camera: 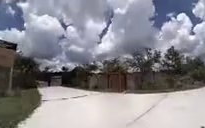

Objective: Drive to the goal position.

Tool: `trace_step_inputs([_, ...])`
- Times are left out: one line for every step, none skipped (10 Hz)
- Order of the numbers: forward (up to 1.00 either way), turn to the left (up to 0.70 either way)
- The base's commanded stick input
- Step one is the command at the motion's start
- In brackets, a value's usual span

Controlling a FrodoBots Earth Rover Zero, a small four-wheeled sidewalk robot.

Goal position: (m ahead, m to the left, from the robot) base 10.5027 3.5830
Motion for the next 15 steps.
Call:
trace_step_inputs([0.70, 0.02])
trace_step_inputs([0.70, 0.00])
trace_step_inputs([0.70, 0.00])
trace_step_inputs([0.70, 0.00])
trace_step_inputs([0.70, 0.00])
trace_step_inputs([0.70, 0.00])
trace_step_inputs([0.70, 0.00])
trace_step_inputs([0.70, 0.00])
trace_step_inputs([0.70, 0.00])
trace_step_inputs([0.70, 0.00])
trace_step_inputs([0.70, 0.00])
trace_step_inputs([0.70, 0.00])
trace_step_inputs([0.70, 0.00])
trace_step_inputs([0.70, 0.00])
trace_step_inputs([0.70, 0.15])
